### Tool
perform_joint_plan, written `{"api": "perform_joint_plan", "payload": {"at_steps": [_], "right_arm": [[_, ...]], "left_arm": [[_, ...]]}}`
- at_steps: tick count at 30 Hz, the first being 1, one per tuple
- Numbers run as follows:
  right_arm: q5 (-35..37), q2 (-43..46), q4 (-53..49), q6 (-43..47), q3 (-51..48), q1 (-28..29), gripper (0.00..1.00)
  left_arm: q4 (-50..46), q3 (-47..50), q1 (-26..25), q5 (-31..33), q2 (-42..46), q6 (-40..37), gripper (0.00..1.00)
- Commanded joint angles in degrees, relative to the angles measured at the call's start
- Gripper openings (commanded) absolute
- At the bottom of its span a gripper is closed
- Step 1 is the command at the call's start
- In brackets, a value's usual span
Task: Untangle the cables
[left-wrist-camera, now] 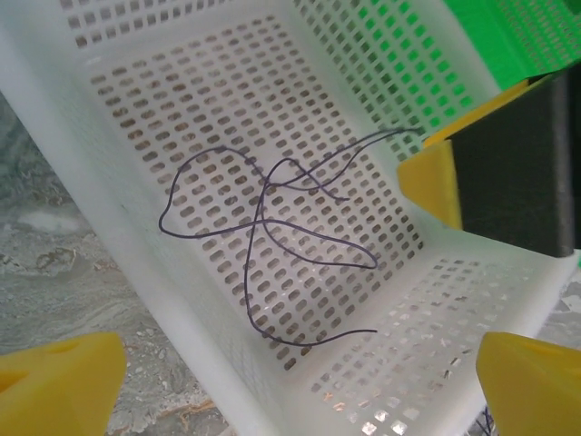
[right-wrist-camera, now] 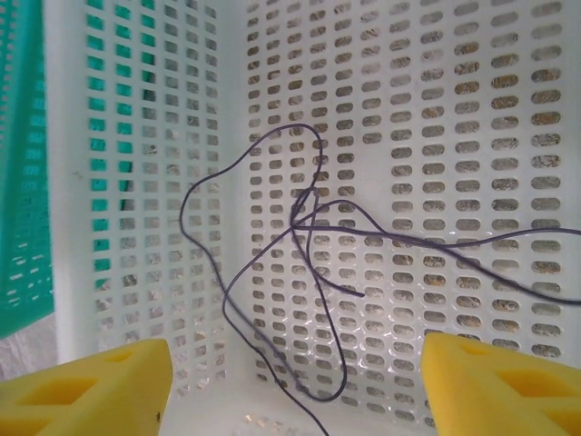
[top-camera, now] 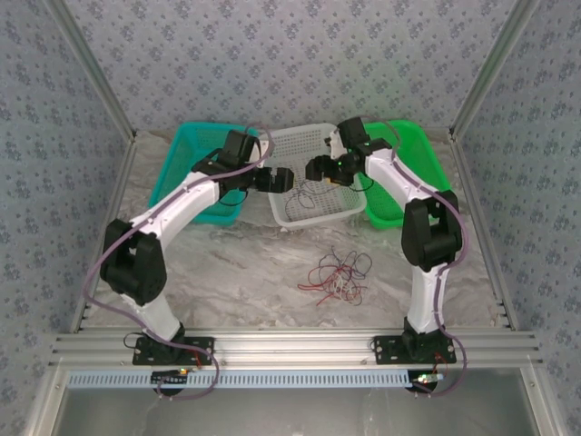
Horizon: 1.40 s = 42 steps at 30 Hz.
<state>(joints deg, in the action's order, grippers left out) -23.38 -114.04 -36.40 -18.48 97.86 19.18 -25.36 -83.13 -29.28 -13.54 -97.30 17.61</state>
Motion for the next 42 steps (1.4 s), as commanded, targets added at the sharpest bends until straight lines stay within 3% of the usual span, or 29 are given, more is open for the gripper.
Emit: {"api": "perform_joint_plan", "payload": {"at_steps": [1,6,10,20,25,30,42], "right_arm": [[-0.37,6.48,-2.92,2.61,1.73,-0.1,0.75],[0.55,16.15,-3.38,5.64,-4.03,0.24,0.77],[4.9,26.03,-1.45,7.84,-14.11,-0.67,0.78],[9.84,45.74,5.28,4.28,-39.33,-6.66,0.81],[7.8,47.46,5.66,0.23,-44.26,-10.32,0.78],[8.56,49.7,6.22,-1.24,-46.6,-10.92,0.78],[9.9,57.74,6.25,-2.35,-52.3,-11.31,0.79]], "left_arm": [[0.79,0.45,-0.67,1.85,4.24,-1.23,0.99],[6.42,7.04,-1.41,-1.41,8.99,-1.26,0.99],[15.99,16.93,-3.96,-10.92,14.62,-6.41,1.0],[14.52,27.34,-12.15,-21.18,19.1,-15.13,0.97],[13.23,30.35,-18.51,-21.31,20.75,-19.15,0.95],[11.83,29.71,-25.78,-18.16,16.94,-21.25,0.92],[18.1,28.88,-32.06,-13.68,6.64,-20.39,0.85]]}}
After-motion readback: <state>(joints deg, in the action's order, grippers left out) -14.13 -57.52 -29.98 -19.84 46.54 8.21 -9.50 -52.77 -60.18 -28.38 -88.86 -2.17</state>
